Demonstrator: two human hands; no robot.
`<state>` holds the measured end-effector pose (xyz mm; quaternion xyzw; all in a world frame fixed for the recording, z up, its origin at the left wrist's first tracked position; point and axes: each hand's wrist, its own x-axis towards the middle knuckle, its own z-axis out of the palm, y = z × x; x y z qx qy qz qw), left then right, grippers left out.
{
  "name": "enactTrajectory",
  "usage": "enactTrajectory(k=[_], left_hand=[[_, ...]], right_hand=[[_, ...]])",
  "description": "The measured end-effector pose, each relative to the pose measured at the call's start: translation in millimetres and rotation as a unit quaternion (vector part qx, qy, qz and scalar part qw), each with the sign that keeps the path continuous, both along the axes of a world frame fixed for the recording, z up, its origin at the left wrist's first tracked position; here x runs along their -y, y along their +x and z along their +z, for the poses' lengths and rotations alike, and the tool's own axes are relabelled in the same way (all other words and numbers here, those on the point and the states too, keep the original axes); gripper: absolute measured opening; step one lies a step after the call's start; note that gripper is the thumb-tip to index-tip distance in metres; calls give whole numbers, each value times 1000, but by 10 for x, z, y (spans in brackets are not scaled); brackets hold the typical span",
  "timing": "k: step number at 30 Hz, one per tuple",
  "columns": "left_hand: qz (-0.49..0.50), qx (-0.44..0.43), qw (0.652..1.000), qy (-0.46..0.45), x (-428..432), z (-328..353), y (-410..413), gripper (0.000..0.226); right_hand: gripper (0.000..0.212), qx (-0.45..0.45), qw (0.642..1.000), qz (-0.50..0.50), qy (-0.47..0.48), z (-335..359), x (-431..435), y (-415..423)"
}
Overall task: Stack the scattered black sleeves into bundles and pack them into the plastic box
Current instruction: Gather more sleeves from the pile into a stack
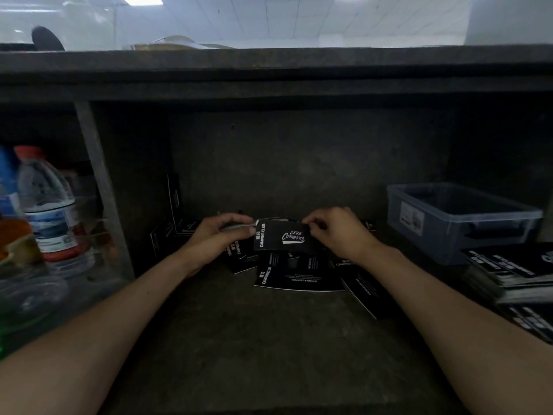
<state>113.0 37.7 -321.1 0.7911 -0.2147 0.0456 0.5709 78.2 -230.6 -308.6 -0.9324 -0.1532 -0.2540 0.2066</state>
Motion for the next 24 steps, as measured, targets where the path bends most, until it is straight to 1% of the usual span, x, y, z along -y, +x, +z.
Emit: enactTrajectory(k=[2, 5, 8, 9, 10, 11, 12, 13, 15, 16, 17, 19, 24], left_hand=[[3, 4, 1000, 3, -4, 7, -1, 26], [1, 17, 1000, 15, 3, 1, 0, 26], [-1, 42, 998, 53, 7, -13, -10, 40], [2, 48, 997, 61, 2, -16, -4, 42], [7, 53, 997, 62, -7, -18, 8, 42], [12, 57, 996, 61, -16, -22, 30, 41], [15, 62, 996, 60, -30, -30, 48, 41], [16, 64, 996, 59, -37, -41, 67, 41], [20, 64, 996, 54, -39, -46, 90, 45], [21, 64, 996, 50, -31, -46, 89, 47], [19, 68, 996, 47, -10, -45, 77, 48], [10, 75, 996, 51, 28, -40, 50, 49], [-21, 91, 991, 98, 55, -44, -15, 48]], right_hand=[[21, 3, 999, 10, 34, -42, -12, 49], [16, -1, 998, 11, 55, -61, -29, 70], [9, -22, 993, 33, 113, -31, -110, 10], [9, -25, 991, 22, 128, 21, -122, -24], [11, -36, 991, -9, 125, 98, -111, -71], [18, -66, 992, -56, 93, 200, -75, -138], [29, -121, 986, -106, 40, 304, -28, -222], [45, -195, 969, -148, -13, 392, 14, -333], [76, -336, 920, -187, -79, 469, 65, -563], [85, -371, 903, -190, -105, 458, 71, -663], [86, -385, 895, -188, -127, 433, 75, -751], [78, -379, 898, -178, -135, 376, 96, -866], [55, -359, 910, -176, -111, 348, 110, -983]])
